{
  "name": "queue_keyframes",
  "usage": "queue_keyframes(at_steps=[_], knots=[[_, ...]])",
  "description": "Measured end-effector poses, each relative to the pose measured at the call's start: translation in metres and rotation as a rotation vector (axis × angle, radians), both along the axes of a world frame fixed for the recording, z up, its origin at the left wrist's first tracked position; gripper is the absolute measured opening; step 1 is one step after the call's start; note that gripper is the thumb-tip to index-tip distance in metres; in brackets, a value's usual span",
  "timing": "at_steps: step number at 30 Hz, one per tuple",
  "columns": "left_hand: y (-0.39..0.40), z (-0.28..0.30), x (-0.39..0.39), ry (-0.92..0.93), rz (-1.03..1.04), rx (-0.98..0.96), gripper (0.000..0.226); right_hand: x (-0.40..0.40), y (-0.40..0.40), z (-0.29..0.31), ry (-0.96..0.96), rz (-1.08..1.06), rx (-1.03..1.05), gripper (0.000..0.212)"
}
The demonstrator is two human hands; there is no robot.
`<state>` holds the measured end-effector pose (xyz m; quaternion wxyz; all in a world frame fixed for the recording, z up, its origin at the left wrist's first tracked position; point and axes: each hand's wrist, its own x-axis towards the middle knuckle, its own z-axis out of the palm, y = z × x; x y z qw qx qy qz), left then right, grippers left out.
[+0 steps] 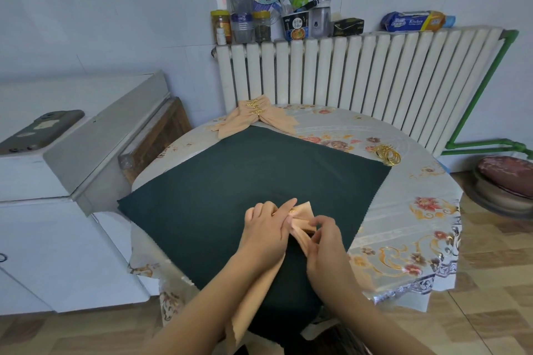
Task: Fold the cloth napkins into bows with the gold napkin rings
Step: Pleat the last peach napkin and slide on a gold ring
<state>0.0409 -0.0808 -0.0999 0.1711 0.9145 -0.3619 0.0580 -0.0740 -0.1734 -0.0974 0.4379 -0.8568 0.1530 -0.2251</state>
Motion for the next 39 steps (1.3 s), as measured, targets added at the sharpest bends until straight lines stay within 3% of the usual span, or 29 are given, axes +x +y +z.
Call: queue_keyframes(at_steps=[3, 7, 11, 13, 16, 19, 26, 32, 34, 36, 39], knots=[[-0.002, -0.001, -0.002, -0.006, 0.01, 0.001, 0.051, -0.009, 0.019, -0.006, -0.057, 0.086, -0.056, 0.031], [0.002, -0.004, -0.003, -0.009, -0.02, -0.071, 0.056, -0.008, 0.015, -0.002, 0.009, 0.074, -0.052, 0.04], [0.007, -0.008, -0.002, 0.004, -0.062, -0.295, 0.043, 0.002, 0.003, 0.014, 0.083, -0.076, -0.217, 0.016], [0.007, -0.008, -0.003, 0.0, -0.078, -0.384, 0.04, 0.014, -0.011, 0.017, 0.089, -0.14, -0.263, 0.022], [0.007, -0.007, -0.005, -0.002, -0.089, -0.423, 0.034, 0.037, -0.033, 0.021, 0.1, -0.09, -0.108, 0.03], [0.008, -0.009, -0.005, -0.004, -0.095, -0.455, 0.028, 0.051, -0.043, 0.018, 0.206, 0.015, 0.054, 0.022], [0.008, -0.012, -0.002, 0.064, -0.07, -0.52, 0.013, 0.058, -0.045, 0.011, 0.196, -0.085, 0.063, 0.021], [0.007, -0.008, -0.005, 0.051, -0.025, -0.508, 0.019, 0.06, -0.042, 0.01, 0.207, -0.123, 0.029, 0.023], [0.01, -0.004, -0.005, 0.132, 0.063, -0.569, 0.027, 0.056, -0.042, 0.011, 0.207, -0.098, 0.029, 0.022], [0.017, 0.001, 0.0, 0.332, 0.263, -0.623, 0.026, 0.052, -0.044, 0.013, 0.222, -0.061, 0.071, 0.021], [0.033, 0.006, 0.011, 0.405, 0.464, -0.325, 0.029, 0.046, -0.049, 0.018, 0.282, -0.041, 0.12, 0.024]])
